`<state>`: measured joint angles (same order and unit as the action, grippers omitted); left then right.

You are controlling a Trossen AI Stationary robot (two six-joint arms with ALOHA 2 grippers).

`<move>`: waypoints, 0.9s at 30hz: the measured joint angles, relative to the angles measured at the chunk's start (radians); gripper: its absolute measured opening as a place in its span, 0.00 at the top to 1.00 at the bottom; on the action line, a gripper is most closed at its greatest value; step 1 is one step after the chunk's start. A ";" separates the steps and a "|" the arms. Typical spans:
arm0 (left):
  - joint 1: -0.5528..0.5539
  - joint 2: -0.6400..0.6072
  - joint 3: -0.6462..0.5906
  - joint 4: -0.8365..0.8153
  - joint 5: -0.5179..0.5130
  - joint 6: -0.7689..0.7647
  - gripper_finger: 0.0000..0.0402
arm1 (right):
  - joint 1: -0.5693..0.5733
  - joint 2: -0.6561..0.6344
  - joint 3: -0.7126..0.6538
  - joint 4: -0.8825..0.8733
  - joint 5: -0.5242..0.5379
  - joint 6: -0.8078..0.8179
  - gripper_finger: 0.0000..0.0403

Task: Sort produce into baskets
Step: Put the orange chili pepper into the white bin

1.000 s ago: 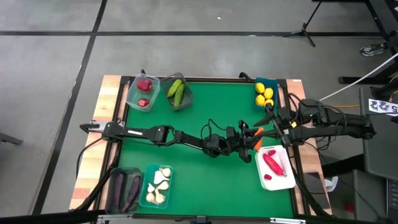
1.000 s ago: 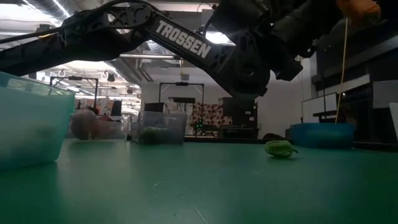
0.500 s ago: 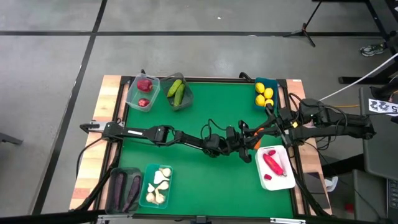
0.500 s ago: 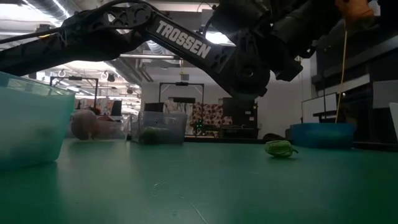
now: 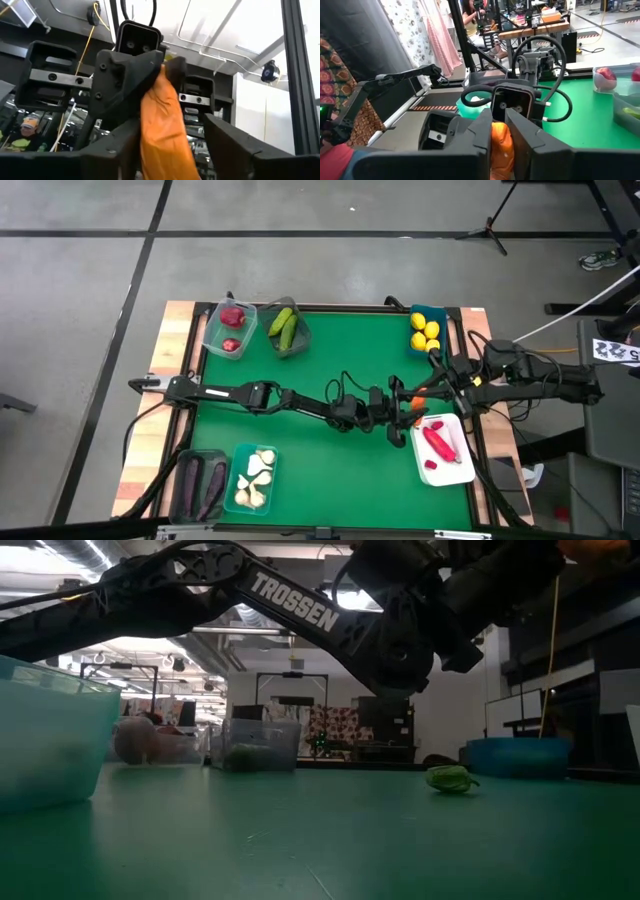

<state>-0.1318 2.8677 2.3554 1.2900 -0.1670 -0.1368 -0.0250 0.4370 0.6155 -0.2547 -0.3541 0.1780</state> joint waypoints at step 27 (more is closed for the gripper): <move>0.053 0.002 -0.002 -0.160 0.061 -0.049 0.26 | -0.002 -0.195 0.074 -0.432 0.014 0.227 0.91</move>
<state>-0.0788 2.8696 2.3535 1.1301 -0.1063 -0.1858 -0.0265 0.2422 0.6890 -0.6865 -0.3400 0.4046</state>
